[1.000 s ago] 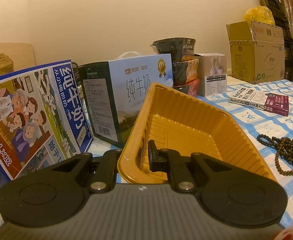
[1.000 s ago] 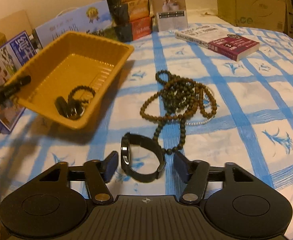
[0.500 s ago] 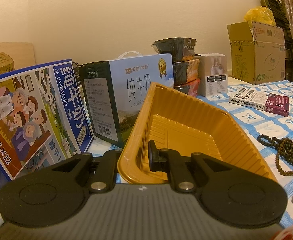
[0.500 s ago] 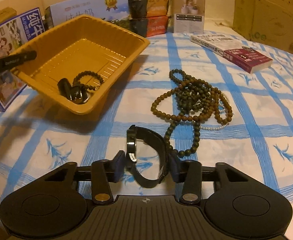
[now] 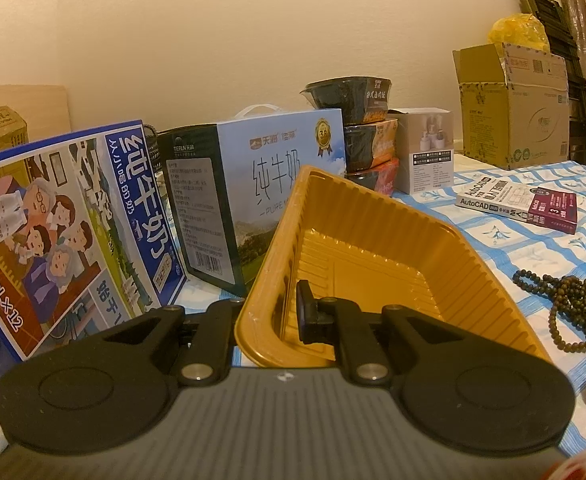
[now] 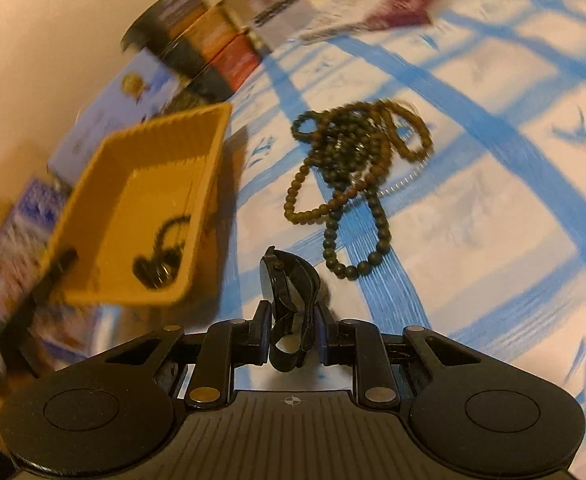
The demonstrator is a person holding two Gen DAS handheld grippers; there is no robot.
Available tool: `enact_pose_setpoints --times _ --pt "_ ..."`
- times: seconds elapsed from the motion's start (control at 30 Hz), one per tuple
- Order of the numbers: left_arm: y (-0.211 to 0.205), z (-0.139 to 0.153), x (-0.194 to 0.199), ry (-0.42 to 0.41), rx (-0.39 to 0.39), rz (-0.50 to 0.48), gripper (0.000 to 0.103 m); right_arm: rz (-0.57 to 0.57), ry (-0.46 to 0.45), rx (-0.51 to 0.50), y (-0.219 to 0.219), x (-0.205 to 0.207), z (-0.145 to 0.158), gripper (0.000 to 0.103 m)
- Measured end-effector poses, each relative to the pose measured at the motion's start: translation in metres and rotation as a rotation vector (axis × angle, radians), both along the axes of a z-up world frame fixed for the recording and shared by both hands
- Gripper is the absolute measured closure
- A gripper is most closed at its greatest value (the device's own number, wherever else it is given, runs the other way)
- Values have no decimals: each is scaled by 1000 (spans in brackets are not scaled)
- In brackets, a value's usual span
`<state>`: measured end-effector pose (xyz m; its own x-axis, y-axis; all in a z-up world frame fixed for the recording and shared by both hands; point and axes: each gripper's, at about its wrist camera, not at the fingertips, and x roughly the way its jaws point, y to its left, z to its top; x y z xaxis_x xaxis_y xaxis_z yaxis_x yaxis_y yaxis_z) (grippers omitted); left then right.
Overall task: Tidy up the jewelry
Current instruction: 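Carry the black cord pendant into the tray and open the right tool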
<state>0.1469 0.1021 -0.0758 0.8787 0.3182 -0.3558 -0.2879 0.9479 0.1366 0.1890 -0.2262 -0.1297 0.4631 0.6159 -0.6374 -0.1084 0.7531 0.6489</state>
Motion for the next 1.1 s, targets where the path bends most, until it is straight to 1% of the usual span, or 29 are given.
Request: enact_pose_setpoints --times 0.13,0.27,0.37,0.47,0.63,0.83,0.97,1.03,1.1 --pt "0 0 0 1 0 0 91 -35 34 96 -8 4 2 81" --pt "0 0 0 0 0 -3 91 -50 46 189 -10 7 8 81" --pt "0 1 1 0 -1 -4 91 -45 52 251 -5 10 13 81" --pt "1 1 1 1 -4 -5 91 -26 53 289 6 17 18 81" --pt "1 1 1 1 -6 -3 91 22 54 323 39 33 22 81" --pt "2 1 1 2 -7 -3 91 89 66 349 91 55 26 81" --pt "2 1 1 7 -9 -1 91 139 73 335 119 62 26 81" --pt "3 0 1 7 -9 0 91 144 64 312 129 65 25 81" --pt "3 -1 1 7 -16 1 91 147 77 299 139 70 21 81"
